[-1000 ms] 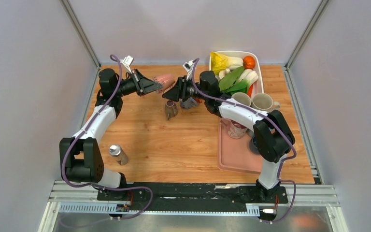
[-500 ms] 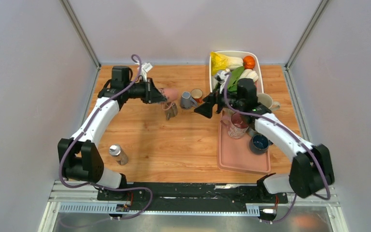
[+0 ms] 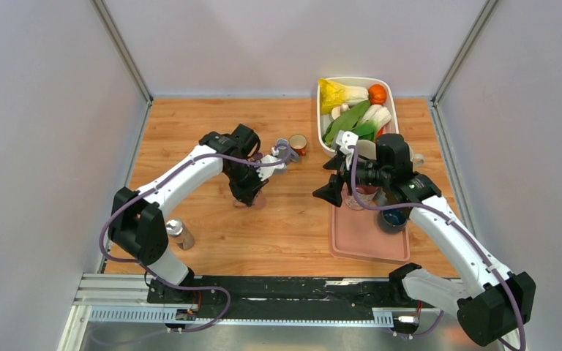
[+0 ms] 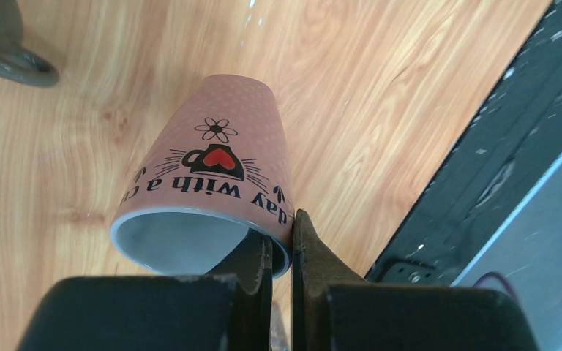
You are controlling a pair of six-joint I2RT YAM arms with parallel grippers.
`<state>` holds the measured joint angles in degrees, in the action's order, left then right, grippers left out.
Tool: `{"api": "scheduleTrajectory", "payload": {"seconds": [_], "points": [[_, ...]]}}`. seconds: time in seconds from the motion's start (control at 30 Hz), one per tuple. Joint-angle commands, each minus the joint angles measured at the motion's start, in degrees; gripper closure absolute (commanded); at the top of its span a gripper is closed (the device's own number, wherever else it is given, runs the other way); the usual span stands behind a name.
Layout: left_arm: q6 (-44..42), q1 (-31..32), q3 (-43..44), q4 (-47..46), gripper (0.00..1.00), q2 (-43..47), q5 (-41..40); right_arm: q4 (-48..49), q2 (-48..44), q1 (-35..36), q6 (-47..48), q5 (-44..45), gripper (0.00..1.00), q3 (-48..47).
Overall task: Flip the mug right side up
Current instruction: Turn over the cup at the center of the board.
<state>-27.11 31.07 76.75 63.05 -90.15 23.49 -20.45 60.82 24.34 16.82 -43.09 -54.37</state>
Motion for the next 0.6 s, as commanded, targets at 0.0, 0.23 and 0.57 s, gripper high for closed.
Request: {"api": "scheduleTrajectory", "payload": {"seconds": [0.0,0.23,0.57], "points": [[-3.83,3.36,1.41,3.54,1.0,-1.92,-11.92,-8.31,-1.51,0.05,4.84,-0.3,0.04,-4.11],[2.38,6.22,-0.58,-1.15,0.94,-4.9,-17.41,-12.11,-3.65,0.01,6.29,3.38,0.04,-5.73],[5.35,7.32,0.45,-1.5,0.84,-10.73,-18.06,-12.35,-3.3,0.02,6.03,5.83,0.04,-5.3]]}}
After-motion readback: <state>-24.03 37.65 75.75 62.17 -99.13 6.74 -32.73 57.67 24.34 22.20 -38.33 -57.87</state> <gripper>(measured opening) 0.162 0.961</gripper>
